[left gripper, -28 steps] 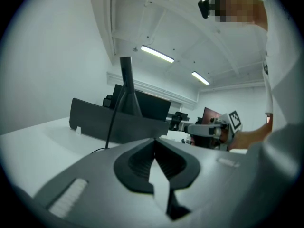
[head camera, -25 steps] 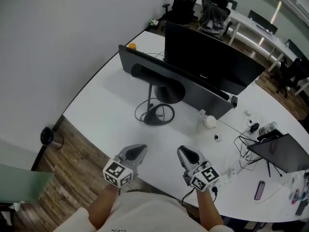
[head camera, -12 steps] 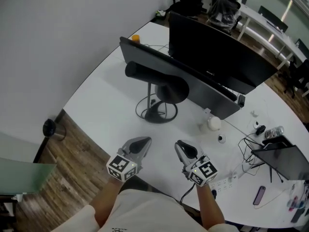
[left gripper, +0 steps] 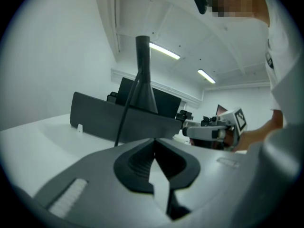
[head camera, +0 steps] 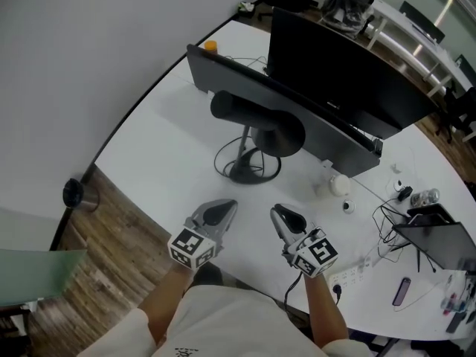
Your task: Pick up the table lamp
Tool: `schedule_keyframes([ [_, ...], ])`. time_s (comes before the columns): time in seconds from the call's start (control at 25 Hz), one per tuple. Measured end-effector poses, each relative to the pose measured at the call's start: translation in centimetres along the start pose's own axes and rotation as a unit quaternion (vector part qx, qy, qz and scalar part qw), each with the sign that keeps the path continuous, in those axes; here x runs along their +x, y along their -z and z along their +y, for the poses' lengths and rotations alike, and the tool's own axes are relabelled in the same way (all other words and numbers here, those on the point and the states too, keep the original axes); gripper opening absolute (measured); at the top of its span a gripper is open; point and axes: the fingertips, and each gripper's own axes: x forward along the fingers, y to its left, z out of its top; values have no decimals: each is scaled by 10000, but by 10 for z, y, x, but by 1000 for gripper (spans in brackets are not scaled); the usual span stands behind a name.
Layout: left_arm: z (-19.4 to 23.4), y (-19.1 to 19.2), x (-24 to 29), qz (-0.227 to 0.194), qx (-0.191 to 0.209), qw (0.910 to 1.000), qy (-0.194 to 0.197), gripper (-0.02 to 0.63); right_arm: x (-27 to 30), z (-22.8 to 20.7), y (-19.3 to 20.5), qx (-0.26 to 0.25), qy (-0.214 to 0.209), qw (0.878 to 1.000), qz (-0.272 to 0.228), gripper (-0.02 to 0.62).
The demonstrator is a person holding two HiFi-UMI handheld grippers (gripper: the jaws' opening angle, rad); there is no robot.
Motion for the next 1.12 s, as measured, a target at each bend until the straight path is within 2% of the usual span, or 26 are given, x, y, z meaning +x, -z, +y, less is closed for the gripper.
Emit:
schedule_keyframes([
  [0.28,27,1,3,77,112,9998,123,-5,22,1,-13,88,307,9989,-352,40],
  [0.56,45,6,15,26,238,9996,180,-5,37,7,-6,-72,515,9980,-346,41],
  [0.96,61,19,38,63,341,9992,220,-2,64,-4,-8,-369,572,9972,-311,41],
  [1.12,67,25,47,-52,356,9994,2,2,75,-9,-9,-560,515,9967,-270,41],
])
